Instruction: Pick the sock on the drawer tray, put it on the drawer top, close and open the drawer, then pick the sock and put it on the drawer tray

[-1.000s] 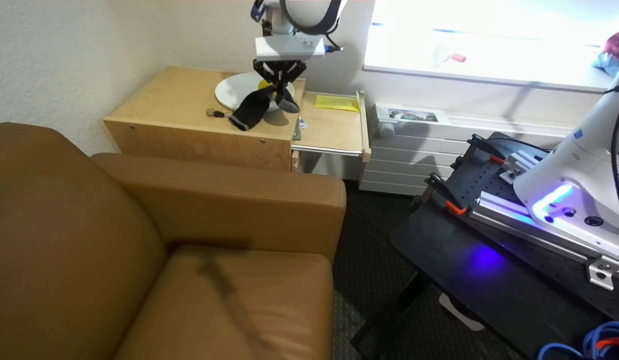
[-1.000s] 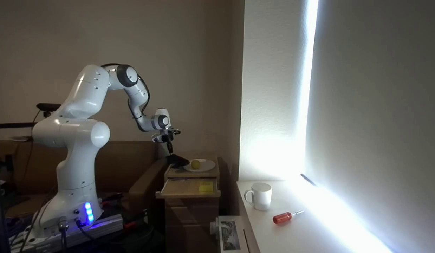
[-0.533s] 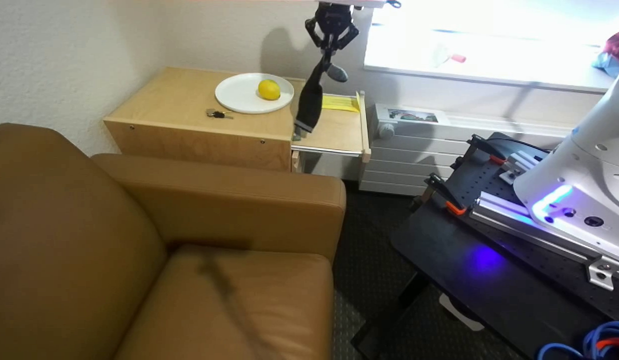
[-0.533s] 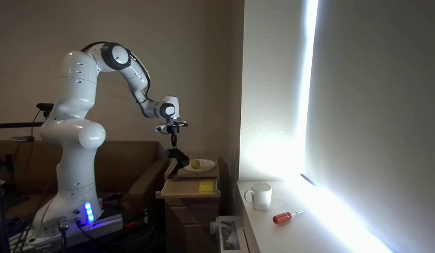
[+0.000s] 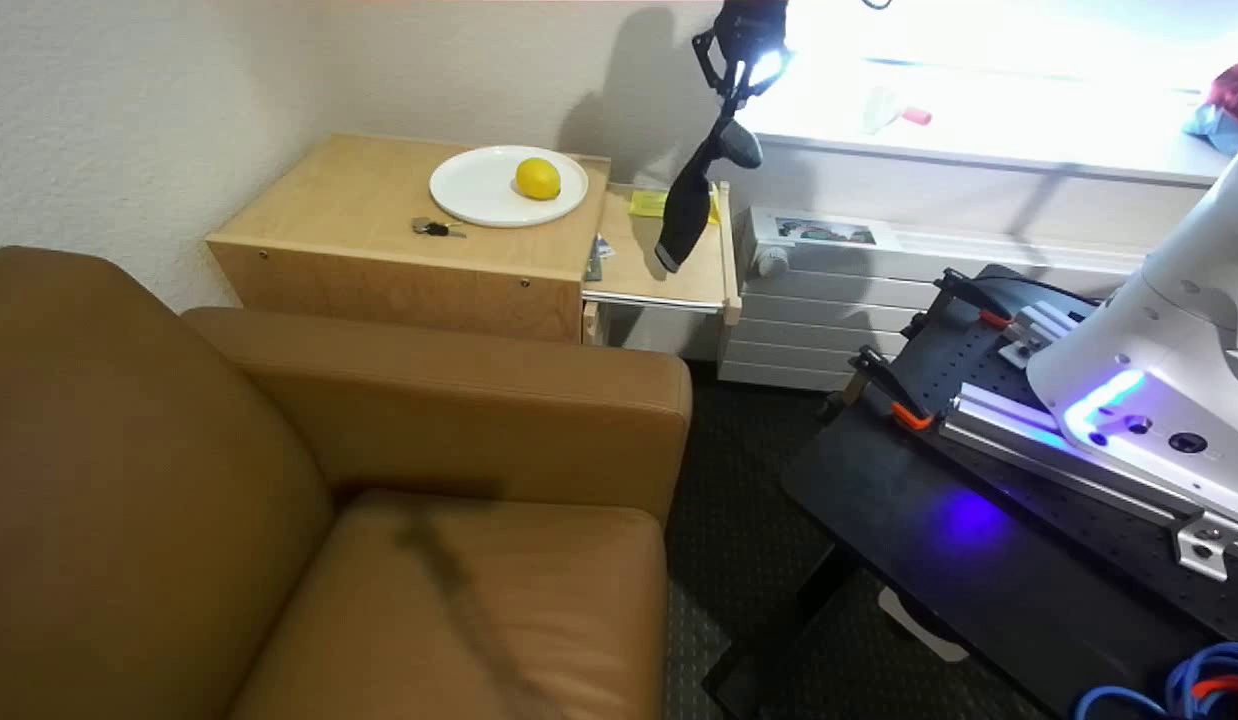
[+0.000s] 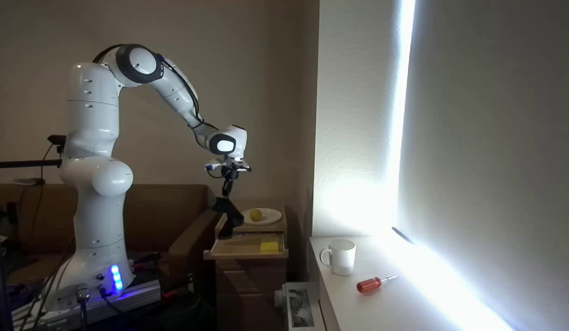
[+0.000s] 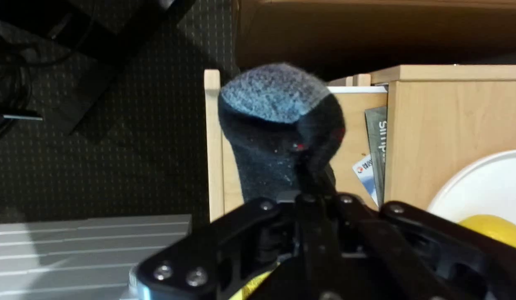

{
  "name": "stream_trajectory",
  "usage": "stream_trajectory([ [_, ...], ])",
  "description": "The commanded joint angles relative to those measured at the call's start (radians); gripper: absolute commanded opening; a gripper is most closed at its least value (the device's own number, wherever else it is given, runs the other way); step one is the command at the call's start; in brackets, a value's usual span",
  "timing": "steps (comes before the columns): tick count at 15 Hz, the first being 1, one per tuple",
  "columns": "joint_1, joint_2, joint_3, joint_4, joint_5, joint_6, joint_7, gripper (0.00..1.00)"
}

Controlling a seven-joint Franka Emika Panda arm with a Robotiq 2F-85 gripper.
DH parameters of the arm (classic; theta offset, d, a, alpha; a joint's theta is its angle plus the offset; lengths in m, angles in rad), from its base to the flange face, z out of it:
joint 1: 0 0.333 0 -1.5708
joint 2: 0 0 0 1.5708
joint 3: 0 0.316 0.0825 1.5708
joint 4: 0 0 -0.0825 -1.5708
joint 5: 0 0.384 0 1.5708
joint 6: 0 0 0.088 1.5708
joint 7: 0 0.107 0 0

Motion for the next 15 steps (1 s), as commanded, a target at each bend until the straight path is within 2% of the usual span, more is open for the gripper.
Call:
stream_trajectory([
  [1,-0.047,0.142,0.033,0.017,0.171,0.059,-0.079,0.01],
  [3,-0.058,0.231,0.051,0.037,0.306,0.165,-0.127,0.01],
  [5,-0.062,0.309,0.069,0.051,0.415,0.343,-0.162,0.01],
  [8,-0.065,0.398,0.068,0.092,0.491,0.540,-0.180,0.01],
  [10,-0.075,0.439,0.073,0.119,0.525,0.623,-0.188,0.01],
  [13,-0.096,0.503,0.111,0.160,0.557,0.670,-0.197,0.01],
  [15,-0.105,0.532,0.131,0.170,0.555,0.623,-0.189,0.01],
])
